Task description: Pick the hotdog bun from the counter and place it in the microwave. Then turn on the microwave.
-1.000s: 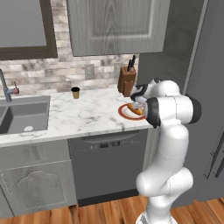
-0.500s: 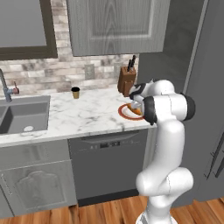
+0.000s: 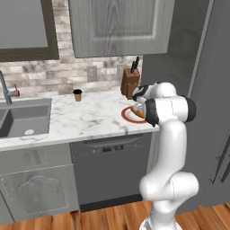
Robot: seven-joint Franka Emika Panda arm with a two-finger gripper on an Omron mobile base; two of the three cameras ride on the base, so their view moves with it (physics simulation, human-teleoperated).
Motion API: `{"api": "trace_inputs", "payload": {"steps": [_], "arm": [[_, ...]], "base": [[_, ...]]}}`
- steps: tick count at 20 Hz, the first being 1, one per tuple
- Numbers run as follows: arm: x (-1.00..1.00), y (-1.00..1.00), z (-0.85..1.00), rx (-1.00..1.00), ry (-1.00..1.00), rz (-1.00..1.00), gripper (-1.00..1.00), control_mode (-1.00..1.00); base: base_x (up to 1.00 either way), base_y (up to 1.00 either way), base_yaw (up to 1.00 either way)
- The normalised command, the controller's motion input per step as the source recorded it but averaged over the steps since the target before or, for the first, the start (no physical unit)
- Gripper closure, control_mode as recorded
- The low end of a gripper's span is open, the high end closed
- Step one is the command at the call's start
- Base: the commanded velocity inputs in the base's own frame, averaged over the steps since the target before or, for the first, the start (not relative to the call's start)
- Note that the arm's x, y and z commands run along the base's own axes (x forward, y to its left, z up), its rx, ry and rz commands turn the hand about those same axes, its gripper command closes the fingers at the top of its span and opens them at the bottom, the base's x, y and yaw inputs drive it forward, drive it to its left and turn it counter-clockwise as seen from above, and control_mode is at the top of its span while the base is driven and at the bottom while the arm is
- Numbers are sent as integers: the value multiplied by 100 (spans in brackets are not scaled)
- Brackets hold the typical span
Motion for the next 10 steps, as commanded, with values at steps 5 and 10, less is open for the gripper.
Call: {"api": "trace_inputs", "payload": {"steps": [5,10], "arm": [[19,-8,-21,3,5,0,-100,-100],[19,0,-23,0,4,0,-100,-100]], "base": [[0,0,0],[0,0,0]]}}
